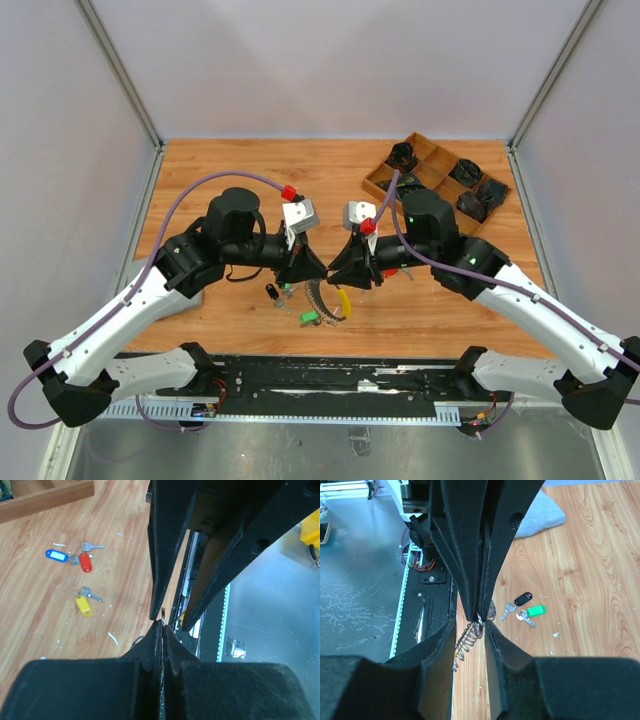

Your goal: Put the keys on the keyring

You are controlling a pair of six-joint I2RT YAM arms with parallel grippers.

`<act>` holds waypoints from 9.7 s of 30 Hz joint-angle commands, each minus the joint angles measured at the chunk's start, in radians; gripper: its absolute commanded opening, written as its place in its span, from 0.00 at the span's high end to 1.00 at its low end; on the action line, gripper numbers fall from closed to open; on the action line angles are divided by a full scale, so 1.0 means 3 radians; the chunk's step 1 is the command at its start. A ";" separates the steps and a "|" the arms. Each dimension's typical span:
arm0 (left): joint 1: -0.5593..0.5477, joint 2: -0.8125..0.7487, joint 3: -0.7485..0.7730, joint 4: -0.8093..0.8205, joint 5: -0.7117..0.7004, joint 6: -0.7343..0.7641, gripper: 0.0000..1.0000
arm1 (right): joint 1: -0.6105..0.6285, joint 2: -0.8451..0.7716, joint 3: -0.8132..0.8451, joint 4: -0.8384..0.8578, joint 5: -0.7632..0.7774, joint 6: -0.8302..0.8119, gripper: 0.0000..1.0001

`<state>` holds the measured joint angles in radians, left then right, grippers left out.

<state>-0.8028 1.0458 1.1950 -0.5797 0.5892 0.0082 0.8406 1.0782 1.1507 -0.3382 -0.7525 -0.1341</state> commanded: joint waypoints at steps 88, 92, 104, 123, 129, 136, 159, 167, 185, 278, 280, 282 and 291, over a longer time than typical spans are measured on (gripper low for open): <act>-0.0039 -0.0336 -0.0068 -0.0479 -0.1930 -0.1154 0.24 | 0.0034 -0.1062 -0.0639 0.0996 0.2030 0.1093 1.00; -0.0039 -0.0141 0.0017 -0.0801 -0.2140 -0.1388 0.06 | 0.0033 -0.1073 -0.0584 0.0786 0.2012 0.1016 1.00; -0.0035 0.0000 -0.0172 -0.0787 -0.2190 -0.1417 0.00 | 0.0031 -0.1189 -0.0556 0.0366 0.1978 0.0878 1.00; -0.0154 -0.0601 -0.0165 0.1285 -0.1776 -0.0981 0.13 | -0.0008 -0.1144 -0.0322 0.0627 0.1459 0.0708 1.00; -0.0821 -0.0487 -0.0159 0.1539 -0.2141 -0.0782 0.18 | -0.0668 -0.1101 -0.0393 0.0979 0.0491 0.1199 1.00; -0.0889 -0.0507 -0.0252 0.1941 -0.1906 -0.0662 0.43 | -0.1179 -0.1204 -0.0661 0.1880 -0.0388 0.1833 1.00; -0.0884 -0.0308 -0.0283 0.2738 -0.0868 -0.0615 0.73 | -0.1181 -0.1188 -0.0674 0.3034 -0.0434 0.2464 0.99; -0.0887 -0.0235 -0.0302 0.2928 -0.0900 -0.0658 0.75 | -0.1176 -0.1272 -0.0712 0.3127 -0.0399 0.2421 0.99; -0.0885 -0.0051 -0.0204 0.3094 -0.0795 -0.0682 0.72 | -0.1176 -0.1165 -0.0747 0.3383 -0.0529 0.2576 0.99; -0.1015 0.0610 0.1496 -0.0584 -0.0650 0.0404 0.99 | -0.0405 -0.0901 -0.0118 0.0287 -0.0422 0.0233 0.76; -0.1013 0.0605 0.1498 -0.0583 -0.0645 0.0400 0.99 | -0.0364 -0.0892 -0.0127 0.0280 -0.0413 0.0232 0.79; -0.1016 0.0591 0.1494 -0.0576 -0.0642 0.0388 0.99 | -0.0333 -0.0881 -0.0119 0.0261 -0.0411 0.0223 0.84; -0.1020 0.0395 0.1317 -0.0317 -0.0739 0.0263 0.99 | -0.0302 -0.0954 -0.0116 0.0279 -0.0349 0.0225 0.99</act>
<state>-1.0966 1.2301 1.6089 -0.7593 0.3759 0.1116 0.7311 0.8173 1.1168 -0.2798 -0.8692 -0.0750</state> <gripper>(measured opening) 0.011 0.014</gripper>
